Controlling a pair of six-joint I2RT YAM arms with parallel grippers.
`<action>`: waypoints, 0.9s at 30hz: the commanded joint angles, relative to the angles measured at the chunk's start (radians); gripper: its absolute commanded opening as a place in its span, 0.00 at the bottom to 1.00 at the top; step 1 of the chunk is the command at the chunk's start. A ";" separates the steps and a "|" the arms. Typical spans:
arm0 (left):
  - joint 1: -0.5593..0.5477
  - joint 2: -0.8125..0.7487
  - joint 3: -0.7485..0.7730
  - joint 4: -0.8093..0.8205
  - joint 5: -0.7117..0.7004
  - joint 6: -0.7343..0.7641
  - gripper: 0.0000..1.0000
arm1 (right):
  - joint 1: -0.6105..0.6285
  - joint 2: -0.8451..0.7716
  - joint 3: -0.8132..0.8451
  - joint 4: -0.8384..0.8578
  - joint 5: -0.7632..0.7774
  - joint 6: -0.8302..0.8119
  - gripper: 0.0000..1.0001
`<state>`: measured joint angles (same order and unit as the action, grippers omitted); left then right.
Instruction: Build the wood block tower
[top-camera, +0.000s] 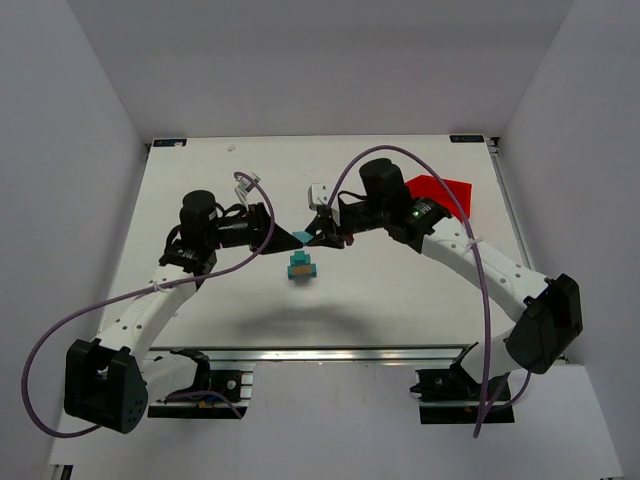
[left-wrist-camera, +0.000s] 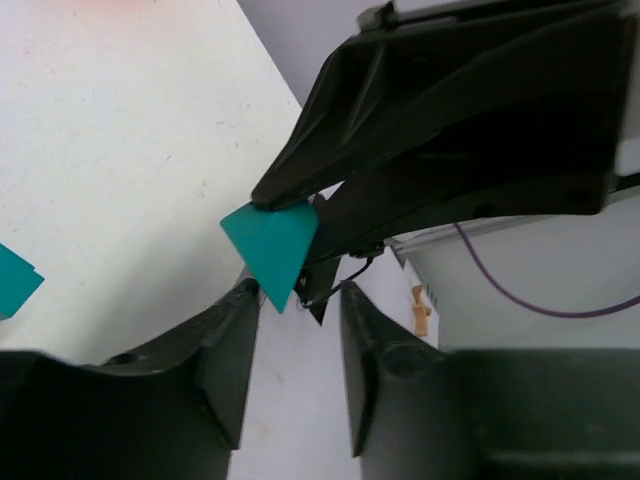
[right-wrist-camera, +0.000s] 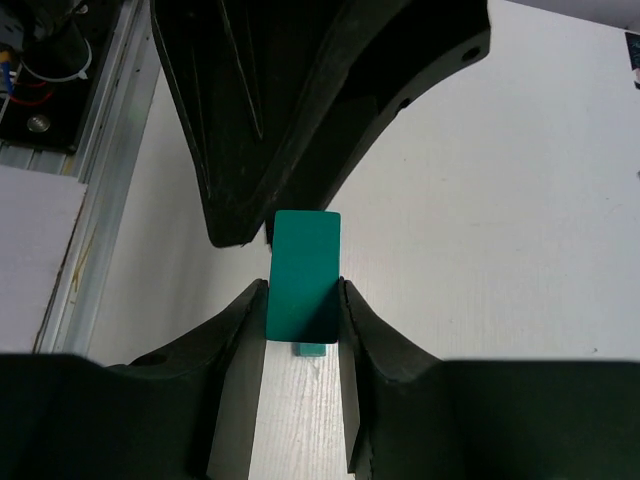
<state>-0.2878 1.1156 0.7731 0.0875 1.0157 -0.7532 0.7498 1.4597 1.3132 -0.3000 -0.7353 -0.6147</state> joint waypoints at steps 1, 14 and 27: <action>-0.020 0.007 0.011 -0.005 0.064 0.012 0.46 | 0.006 -0.004 0.064 0.002 -0.009 -0.048 0.00; -0.028 -0.010 0.028 0.054 0.060 -0.046 0.31 | 0.023 0.054 0.153 -0.194 0.030 -0.186 0.00; -0.028 -0.008 0.040 0.031 0.050 -0.041 0.33 | 0.042 0.060 0.190 -0.286 -0.004 -0.266 0.00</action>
<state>-0.3103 1.1316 0.7734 0.0742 1.0409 -0.7956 0.7738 1.5127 1.4677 -0.5072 -0.7139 -0.8398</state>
